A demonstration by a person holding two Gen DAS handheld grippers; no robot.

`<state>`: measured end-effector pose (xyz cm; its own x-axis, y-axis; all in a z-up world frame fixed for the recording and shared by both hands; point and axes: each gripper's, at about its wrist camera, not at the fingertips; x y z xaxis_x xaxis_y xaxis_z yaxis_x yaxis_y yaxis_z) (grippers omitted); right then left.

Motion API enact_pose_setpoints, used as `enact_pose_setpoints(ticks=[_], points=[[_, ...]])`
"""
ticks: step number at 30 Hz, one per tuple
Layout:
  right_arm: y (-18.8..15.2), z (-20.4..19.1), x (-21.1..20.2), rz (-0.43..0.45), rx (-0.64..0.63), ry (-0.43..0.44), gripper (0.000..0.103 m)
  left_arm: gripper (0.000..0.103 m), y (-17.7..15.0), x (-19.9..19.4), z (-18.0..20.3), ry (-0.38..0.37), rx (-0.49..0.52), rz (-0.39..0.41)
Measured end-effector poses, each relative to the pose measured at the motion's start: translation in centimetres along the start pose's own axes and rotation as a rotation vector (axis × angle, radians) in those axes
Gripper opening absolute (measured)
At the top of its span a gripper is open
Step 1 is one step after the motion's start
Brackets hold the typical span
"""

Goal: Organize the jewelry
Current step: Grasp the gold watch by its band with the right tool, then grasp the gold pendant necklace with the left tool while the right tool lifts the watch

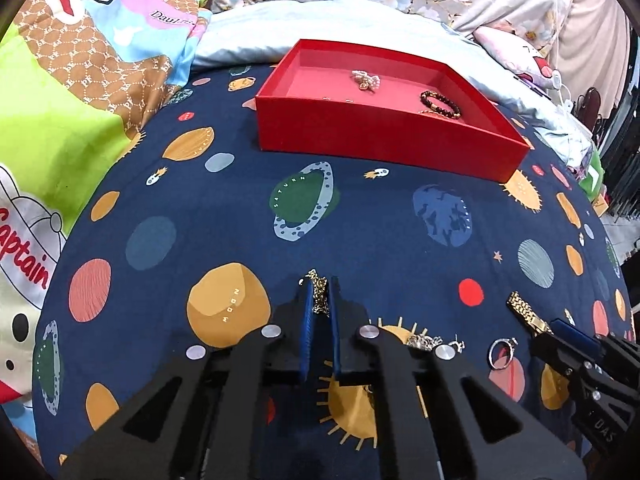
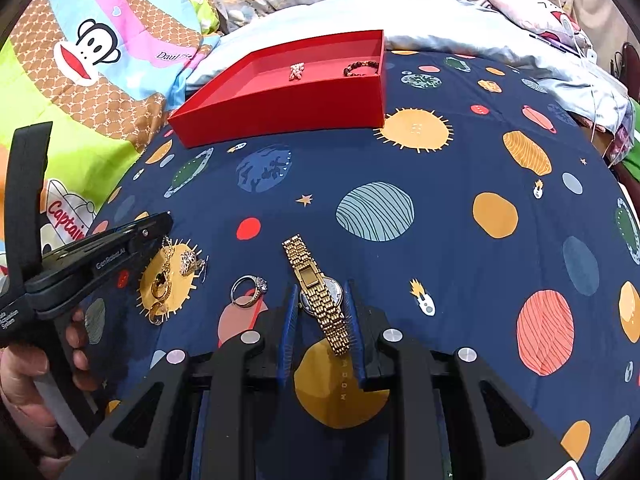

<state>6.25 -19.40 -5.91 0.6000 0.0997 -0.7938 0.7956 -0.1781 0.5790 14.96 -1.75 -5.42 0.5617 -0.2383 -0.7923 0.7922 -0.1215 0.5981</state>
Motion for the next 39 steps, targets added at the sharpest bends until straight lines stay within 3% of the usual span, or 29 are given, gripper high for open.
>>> enact_pose_setpoints(ticks=[5,11,12,13,21,23,27,35,39], points=[[0.2,0.0,-0.7,0.013,0.007,0.008,0.022,0.006,-0.1,-1.4,-0.9,-0.057,-0.042,-0.001],[0.7,-0.6,-2.7,0.058,0.000,0.020,0.021,0.006,0.5,-5.4,-2.3,-0.086,-0.066,0.054],[0.8,-0.7,-3.0,0.066,-0.001,0.021,0.006,0.006,0.7,-6.1,-2.4,-0.087,-0.066,0.065],[1.0,-0.8,-3.5,0.074,0.000,0.030,0.001,0.006,0.8,-6.7,-2.5,-0.088,-0.066,0.076],[1.8,-1.0,-5.8,0.119,-0.013,0.037,0.001,0.006,2.0,-11.0,-2.8,-0.112,-0.059,0.154],[1.5,-0.9,-5.4,0.103,-0.024,0.038,0.003,0.006,2.1,-11.6,-2.7,-0.122,-0.058,0.166],[0.4,-0.8,-3.9,0.064,-0.025,0.023,0.032,0.006,2.0,-11.7,-2.4,-0.128,-0.054,0.168],[-0.3,-1.0,-0.1,-0.012,-0.061,-0.023,0.033,0.006,1.3,-10.2,-1.9,-0.130,-0.053,0.124],[-0.2,-1.7,0.3,0.002,-0.102,-0.056,0.032,0.006,1.1,-9.6,-1.6,-0.133,-0.052,0.109]])
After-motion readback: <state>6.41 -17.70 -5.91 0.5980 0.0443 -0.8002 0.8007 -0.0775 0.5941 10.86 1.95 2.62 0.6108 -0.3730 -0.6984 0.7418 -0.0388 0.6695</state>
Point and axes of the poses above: each gripper's, at about its wrist camera, not at the fingertips, and x roughly the way its jaws point, z to its right, y to its top, and after that the axes turned 2 degrees about -x, right-handed
